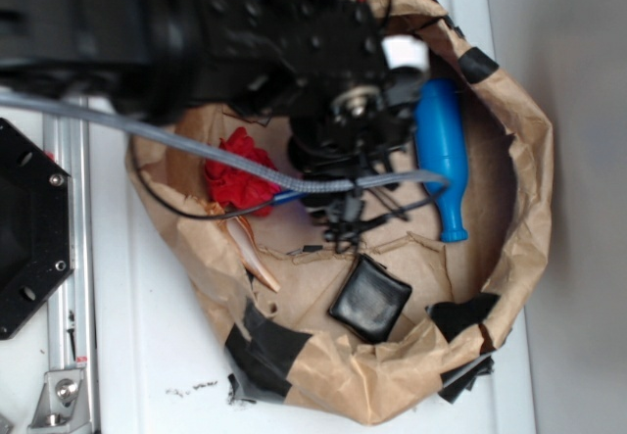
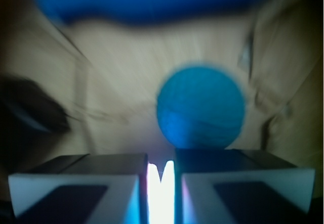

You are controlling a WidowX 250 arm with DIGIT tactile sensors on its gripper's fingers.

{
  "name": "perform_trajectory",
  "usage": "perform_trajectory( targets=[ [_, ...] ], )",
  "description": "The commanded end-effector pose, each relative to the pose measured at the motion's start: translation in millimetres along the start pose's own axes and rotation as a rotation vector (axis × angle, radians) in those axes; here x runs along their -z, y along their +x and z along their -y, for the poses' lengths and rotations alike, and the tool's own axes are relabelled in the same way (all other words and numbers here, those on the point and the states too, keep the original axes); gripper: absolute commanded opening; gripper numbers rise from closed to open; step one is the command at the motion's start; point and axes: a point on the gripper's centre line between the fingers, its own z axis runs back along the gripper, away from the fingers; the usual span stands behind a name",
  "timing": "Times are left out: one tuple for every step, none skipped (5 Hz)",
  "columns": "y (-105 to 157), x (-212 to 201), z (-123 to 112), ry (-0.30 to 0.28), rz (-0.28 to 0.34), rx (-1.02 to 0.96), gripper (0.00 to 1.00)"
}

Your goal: Grab the red paper.

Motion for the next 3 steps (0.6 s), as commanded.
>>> perform_trajectory(
  targets=[
    [-1.9,-73.0,43.1,-0.005,0.094,0.142,0.00],
    [-7.0,-69.0,41.3,-0.025,0.089,0.137,0.00],
    [-17.7,-68.5,16.6,0.048,0.079,0.118,1.00]
  ],
)
